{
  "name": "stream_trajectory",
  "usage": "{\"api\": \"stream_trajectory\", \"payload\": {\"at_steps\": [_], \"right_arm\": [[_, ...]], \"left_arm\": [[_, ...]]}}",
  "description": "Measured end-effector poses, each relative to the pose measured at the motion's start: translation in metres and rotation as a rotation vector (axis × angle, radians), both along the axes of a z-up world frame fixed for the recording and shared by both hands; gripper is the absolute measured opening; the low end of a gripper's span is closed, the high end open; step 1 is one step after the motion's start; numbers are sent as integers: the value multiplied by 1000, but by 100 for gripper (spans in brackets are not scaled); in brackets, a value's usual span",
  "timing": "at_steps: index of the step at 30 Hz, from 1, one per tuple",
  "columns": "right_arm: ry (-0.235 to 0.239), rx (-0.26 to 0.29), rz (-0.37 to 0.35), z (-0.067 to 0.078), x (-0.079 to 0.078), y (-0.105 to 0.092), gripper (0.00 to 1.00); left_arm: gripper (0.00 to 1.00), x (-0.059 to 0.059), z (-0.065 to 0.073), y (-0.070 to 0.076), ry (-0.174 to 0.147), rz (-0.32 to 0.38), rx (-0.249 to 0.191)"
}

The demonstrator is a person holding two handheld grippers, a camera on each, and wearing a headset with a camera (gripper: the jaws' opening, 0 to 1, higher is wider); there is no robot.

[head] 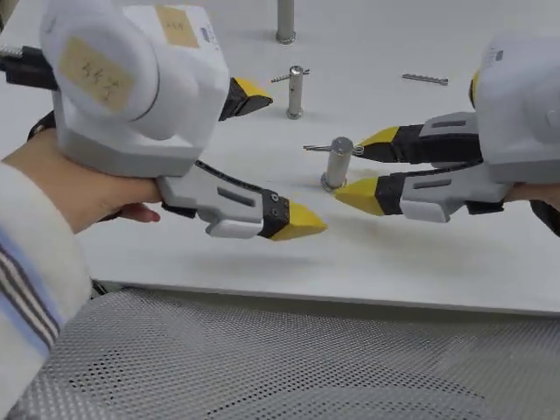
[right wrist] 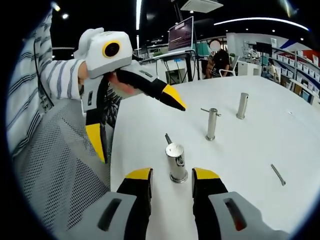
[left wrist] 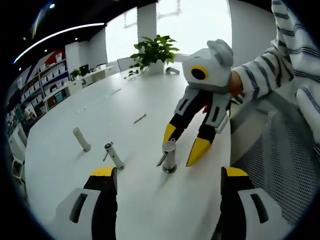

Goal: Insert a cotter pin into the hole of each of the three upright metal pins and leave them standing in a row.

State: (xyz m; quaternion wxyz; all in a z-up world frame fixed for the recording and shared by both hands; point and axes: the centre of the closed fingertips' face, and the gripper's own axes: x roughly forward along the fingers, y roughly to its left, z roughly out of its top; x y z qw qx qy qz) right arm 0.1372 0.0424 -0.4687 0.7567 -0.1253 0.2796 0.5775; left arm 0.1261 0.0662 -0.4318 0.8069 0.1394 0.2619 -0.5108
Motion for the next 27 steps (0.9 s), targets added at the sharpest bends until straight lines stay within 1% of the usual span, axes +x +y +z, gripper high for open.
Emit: {"api": "stream_trajectory", "payload": {"at_steps": [1,2,3,4,5,7,9,11,13,15,19,21,23,24,26,27], "right_arm": [[3,4,-3,-1,0,1,27],[3,8,-8,-2,1,2,27],[-2,18,-10,-2,2,3,27],[1,25,-16,-1,4,4,26],[11,39,-24,-1,4,6,25],[29,58,-28,-1,4,9,23],[26,59,-28,-3,5,10,20],[16,55,-24,-4,5,12,18],[7,60,-20,-6,5,13,16],[-3,67,-20,-6,6,15,13],[-23,74,-10,-4,5,18,13],[-44,72,-7,-3,6,18,11],[-86,78,33,-2,5,19,10],[-85,77,29,-2,4,19,9],[-104,73,46,-2,3,19,9],[-105,72,45,-1,3,19,9]], "left_arm": [[89,-1,2,-1,8,10,-23],[94,0,3,-1,8,21,-40],[97,1,5,-1,0,32,-56],[99,1,7,-2,-1,44,-70],[99,2,8,-1,3,58,-84],[99,-2,10,-3,19,53,-111],[99,-4,11,-4,24,59,-126],[99,-7,12,-7,32,64,-130],[99,-8,10,-6,36,72,-132],[99,-9,11,-7,42,79,-135],[99,-13,11,-7,55,88,-148],[99,-13,11,-6,56,94,-149],[99,-14,10,-6,58,96,-148],[99,-14,9,-6,58,95,-145],[99,-14,9,-6,57,95,-144],[99,-14,10,-6,58,96,-146]]}}
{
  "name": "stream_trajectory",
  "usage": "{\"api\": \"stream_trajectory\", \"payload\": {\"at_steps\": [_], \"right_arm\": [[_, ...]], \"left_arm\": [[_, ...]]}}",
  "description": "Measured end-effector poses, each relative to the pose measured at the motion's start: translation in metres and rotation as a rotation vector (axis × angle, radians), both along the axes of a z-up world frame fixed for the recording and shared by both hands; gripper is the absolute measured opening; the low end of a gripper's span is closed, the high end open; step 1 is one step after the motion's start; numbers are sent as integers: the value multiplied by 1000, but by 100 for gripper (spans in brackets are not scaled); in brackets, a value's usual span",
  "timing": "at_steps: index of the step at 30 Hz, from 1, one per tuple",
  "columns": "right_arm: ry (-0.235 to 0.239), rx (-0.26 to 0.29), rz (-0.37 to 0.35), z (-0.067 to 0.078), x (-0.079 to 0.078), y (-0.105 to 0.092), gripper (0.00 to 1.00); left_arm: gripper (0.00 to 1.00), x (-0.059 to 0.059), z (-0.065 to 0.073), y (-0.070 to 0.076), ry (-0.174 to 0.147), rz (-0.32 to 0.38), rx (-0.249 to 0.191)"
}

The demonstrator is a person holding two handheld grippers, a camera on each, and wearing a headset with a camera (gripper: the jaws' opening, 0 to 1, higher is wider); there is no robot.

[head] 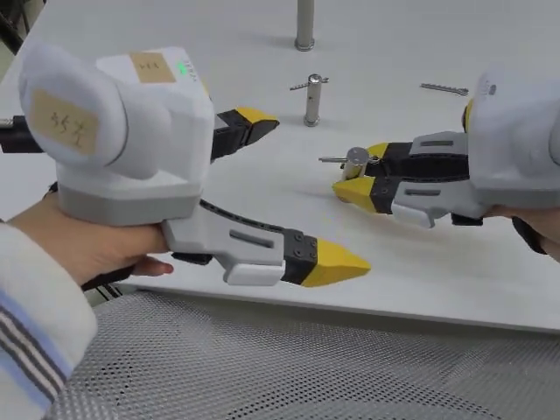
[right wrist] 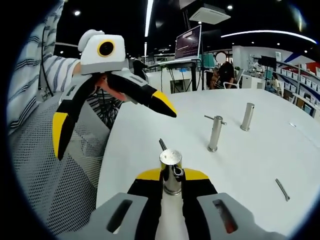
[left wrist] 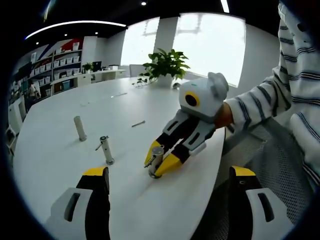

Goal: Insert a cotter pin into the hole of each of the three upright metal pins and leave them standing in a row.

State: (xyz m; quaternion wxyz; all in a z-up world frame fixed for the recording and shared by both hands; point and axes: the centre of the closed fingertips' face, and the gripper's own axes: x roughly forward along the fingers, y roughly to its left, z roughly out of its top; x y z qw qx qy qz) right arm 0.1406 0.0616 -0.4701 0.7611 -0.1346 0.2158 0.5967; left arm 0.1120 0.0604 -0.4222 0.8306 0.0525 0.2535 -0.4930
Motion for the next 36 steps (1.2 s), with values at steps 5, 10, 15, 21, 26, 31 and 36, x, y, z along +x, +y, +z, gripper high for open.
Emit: {"api": "stream_trajectory", "payload": {"at_steps": [5,10,15,21,26,31,36], "right_arm": [[-18,-16,2,1,1,0,8],[-28,-29,6,3,6,-3,8],[-37,-6,-14,17,19,-9,8],[-46,-4,-59,22,47,-26,8],[-40,-4,-81,24,60,-36,8],[-33,-13,-98,21,70,-45,8],[-27,-31,-99,15,76,-51,8]], "left_arm": [[99,0,-1,2,3,6,3],[99,-2,-3,4,9,10,9],[99,-2,-5,8,22,22,14],[99,-2,-5,11,25,32,14],[99,-4,-6,12,38,31,17],[99,-5,-11,15,54,23,40],[99,-6,-12,15,68,20,42]]}}
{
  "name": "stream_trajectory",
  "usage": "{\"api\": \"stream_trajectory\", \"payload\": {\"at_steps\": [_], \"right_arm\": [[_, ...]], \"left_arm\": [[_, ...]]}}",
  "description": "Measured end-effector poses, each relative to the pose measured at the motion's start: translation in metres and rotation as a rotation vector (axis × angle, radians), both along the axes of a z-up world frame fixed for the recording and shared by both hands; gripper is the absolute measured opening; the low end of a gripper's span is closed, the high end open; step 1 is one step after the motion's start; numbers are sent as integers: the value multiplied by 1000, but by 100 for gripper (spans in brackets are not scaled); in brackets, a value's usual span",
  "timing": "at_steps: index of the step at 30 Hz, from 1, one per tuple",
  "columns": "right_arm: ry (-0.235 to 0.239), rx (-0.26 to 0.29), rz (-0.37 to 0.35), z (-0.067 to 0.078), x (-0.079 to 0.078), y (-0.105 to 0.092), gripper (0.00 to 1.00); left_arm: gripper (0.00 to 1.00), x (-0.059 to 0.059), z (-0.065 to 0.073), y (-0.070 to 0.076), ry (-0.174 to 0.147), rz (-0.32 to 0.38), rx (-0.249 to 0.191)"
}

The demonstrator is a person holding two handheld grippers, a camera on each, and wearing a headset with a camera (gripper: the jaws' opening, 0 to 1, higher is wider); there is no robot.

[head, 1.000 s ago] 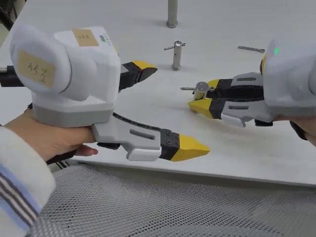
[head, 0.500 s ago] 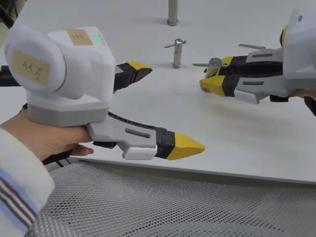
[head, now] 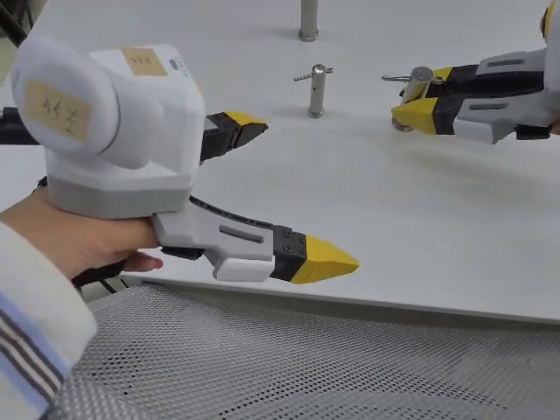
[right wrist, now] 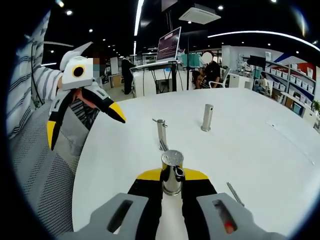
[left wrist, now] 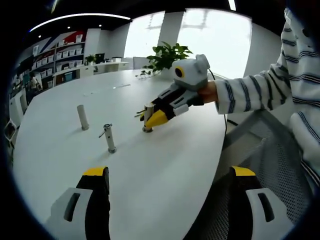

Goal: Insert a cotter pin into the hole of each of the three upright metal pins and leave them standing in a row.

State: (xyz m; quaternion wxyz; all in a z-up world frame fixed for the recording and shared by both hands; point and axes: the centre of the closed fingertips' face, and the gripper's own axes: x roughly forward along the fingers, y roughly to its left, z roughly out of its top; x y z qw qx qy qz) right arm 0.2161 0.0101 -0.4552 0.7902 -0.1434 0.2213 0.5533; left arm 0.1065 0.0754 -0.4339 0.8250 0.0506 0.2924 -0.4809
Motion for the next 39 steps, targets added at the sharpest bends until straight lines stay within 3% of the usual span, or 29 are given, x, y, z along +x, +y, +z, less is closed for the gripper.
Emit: {"api": "stream_trajectory", "payload": {"at_steps": [2,4,6,17,27,39], "right_arm": [[2,-7,-4,-2,2,-2,8],[3,-9,-7,-3,4,-4,8],[5,-7,-11,-3,6,-4,8],[16,7,-22,-7,13,-7,8],[20,-4,-20,-12,14,-7,8],[32,24,-33,-13,13,-3,9]], "left_arm": [[99,-2,-3,1,33,4,6],[99,-2,-5,1,22,-2,14],[99,-3,-6,1,31,2,17],[99,-5,6,-5,28,17,-21],[99,-8,5,-3,38,17,-14],[99,-7,4,0,48,33,-4]]}}
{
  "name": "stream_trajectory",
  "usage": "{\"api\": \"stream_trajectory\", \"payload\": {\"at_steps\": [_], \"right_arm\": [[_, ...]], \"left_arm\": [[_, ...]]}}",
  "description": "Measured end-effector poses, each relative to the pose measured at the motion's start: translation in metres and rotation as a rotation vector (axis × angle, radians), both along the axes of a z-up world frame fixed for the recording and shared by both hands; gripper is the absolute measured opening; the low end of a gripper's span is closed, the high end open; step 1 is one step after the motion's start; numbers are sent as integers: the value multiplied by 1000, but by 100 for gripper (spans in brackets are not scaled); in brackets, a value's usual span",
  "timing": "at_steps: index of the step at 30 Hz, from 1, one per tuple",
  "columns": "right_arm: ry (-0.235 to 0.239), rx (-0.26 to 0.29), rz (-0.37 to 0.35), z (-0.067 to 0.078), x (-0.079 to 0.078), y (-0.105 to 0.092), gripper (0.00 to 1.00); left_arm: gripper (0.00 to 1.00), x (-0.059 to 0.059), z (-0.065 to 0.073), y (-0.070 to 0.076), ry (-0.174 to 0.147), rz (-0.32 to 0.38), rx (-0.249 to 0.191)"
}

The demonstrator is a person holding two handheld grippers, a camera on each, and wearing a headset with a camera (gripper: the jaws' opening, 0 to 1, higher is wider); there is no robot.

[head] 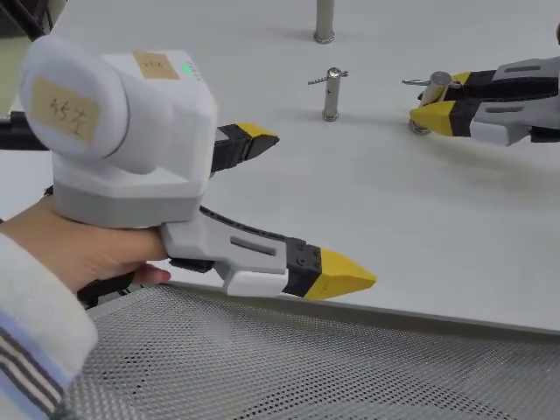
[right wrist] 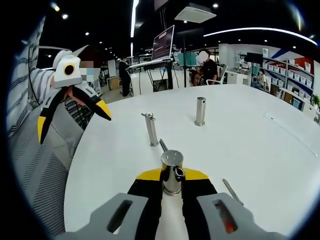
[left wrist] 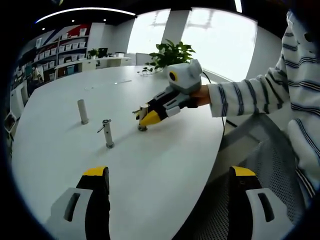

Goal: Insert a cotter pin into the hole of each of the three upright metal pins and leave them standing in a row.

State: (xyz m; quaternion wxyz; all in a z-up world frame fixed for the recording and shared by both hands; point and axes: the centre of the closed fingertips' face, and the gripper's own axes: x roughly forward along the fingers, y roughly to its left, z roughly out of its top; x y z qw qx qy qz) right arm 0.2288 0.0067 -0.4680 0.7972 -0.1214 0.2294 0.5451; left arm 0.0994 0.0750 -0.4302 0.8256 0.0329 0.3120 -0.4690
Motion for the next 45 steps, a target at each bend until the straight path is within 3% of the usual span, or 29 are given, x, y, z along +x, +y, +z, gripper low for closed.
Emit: {"api": "stream_trajectory", "payload": {"at_steps": [4,9,11,15,17,19,21,26,29,33,36,39,45], "right_arm": [[-42,-28,11,-1,0,1,9],[-32,-19,-6,-2,4,1,9],[-48,-34,-18,-2,5,0,11],[-41,-34,-38,-1,6,-3,20],[-36,-16,-61,5,6,-5,25],[-37,-1,-89,14,7,-8,34],[-27,34,-110,23,7,-11,44],[-24,53,-155,43,0,-23,50],[-23,63,-190,52,-10,-30,51],[1,168,-261,72,-22,-36,65],[-12,160,-291,77,-31,-43,72],[12,170,-322,82,-39,-49,72],[45,197,-388,92,-48,-58,85]], "left_arm": [[99,0,1,0,3,1,-7],[99,-2,-1,2,12,-6,3],[99,-1,-1,5,11,3,1],[99,3,3,10,2,17,1],[99,5,6,13,-10,23,3],[99,11,13,15,-57,30,-10],[99,14,20,17,-67,48,-33],[99,20,29,22,-98,56,-46],[99,23,33,22,-107,71,-67],[99,27,37,21,-116,84,-88],[99,28,39,21,-113,90,-95],[99,30,41,23,-113,106,-102],[99,34,45,28,-111,144,-124]]}}
